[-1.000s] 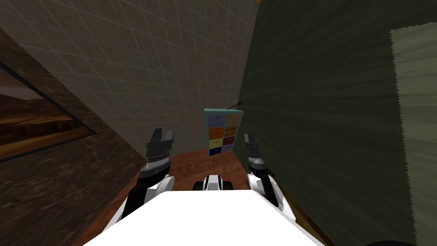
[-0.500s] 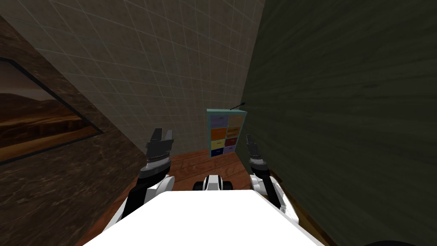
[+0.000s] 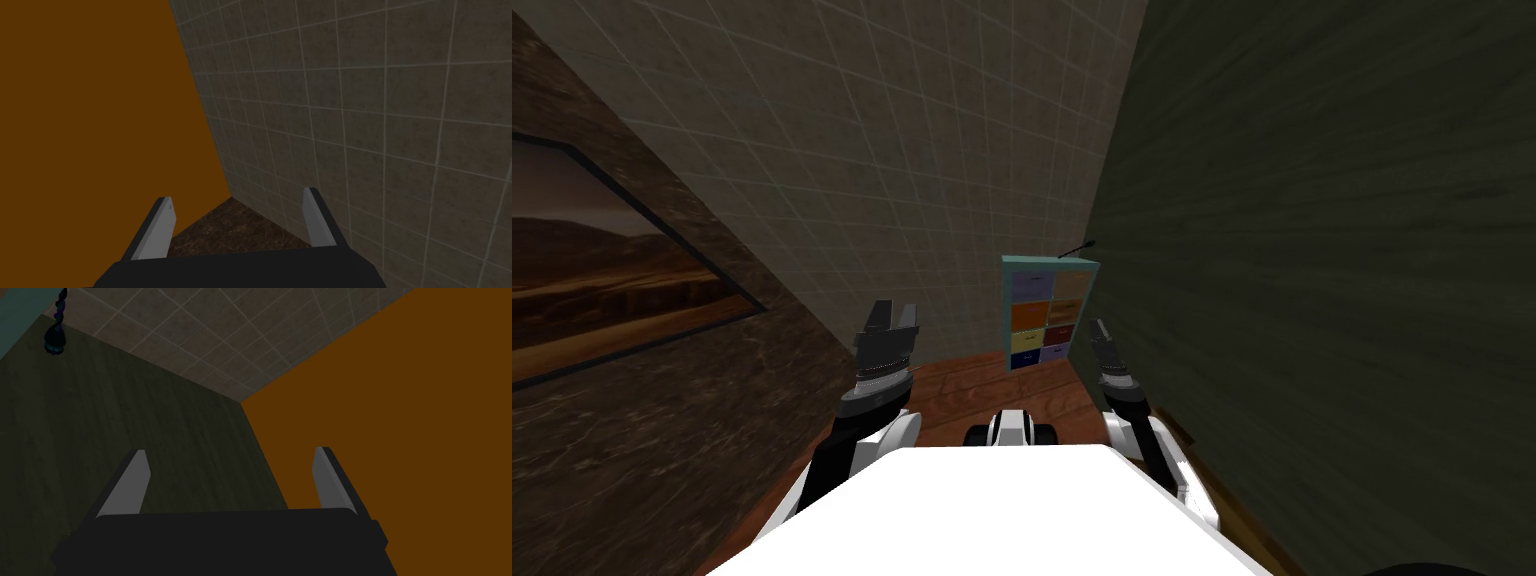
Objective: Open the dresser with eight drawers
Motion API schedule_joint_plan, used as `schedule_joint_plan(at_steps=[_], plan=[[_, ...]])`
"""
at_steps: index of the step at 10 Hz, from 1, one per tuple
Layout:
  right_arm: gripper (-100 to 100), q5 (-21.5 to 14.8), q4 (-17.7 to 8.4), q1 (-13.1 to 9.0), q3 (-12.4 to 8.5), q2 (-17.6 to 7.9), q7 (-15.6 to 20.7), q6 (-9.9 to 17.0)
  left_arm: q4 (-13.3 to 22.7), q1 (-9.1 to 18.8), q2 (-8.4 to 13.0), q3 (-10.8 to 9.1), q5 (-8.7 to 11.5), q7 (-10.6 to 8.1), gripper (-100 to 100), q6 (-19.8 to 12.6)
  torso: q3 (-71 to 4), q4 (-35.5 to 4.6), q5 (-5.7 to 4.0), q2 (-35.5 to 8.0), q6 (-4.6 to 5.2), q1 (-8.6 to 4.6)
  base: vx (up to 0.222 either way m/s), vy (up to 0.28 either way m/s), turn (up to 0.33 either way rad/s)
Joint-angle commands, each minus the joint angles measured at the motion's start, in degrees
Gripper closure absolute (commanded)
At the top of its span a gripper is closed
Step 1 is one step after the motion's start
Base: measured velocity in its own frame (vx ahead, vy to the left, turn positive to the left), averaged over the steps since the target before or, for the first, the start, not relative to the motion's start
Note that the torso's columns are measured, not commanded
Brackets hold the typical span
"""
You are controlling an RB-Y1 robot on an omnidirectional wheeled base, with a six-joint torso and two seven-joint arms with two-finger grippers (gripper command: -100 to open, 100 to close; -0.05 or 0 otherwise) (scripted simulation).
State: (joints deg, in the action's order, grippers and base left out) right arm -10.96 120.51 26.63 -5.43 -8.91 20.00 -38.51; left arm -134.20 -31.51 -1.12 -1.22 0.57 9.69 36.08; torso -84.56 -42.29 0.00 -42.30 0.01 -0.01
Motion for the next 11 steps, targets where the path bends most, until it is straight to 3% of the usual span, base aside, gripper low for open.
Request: schedule_joint_plan(at_steps=[1,6,8,11], plan=[[-100,-0.64,-1.29,0.15,-1.48,-0.35,4.12,-0.93,0.00,0.00,0.00,0.00,0.00,0.00,0,0.00,-0.01,0.00,0.00,0.02,-0.01,0.04,0.050,0.052,0.036],[-100,-2.58,-5.32,0.37,-5.49,-0.84,12.29,-3.61,0.00,0.00,0.00,0.00,0.00,0.00,0,0.00,0.00,0.00,0.00,0.00,0.00,0.00,0.056,0.055,0.068],[-100,-2.58,-5.32,0.37,-5.49,-0.84,14.62,-3.61,0.00,0.00,0.00,0.00,0.00,0.00,0,0.00,-0.01,0.01,0.00,0.02,0.00,0.00,0.045,0.034,0.012],[-100,-3.96,-8.41,0.49,-8.38,-0.95,19.83,-5.48,0.00,0.00,0.00,0.00,0.00,0.00,0,0.00,-0.02,0.01,0.01,0.03,0.00,0.04,0.058,0.047,0.075]])
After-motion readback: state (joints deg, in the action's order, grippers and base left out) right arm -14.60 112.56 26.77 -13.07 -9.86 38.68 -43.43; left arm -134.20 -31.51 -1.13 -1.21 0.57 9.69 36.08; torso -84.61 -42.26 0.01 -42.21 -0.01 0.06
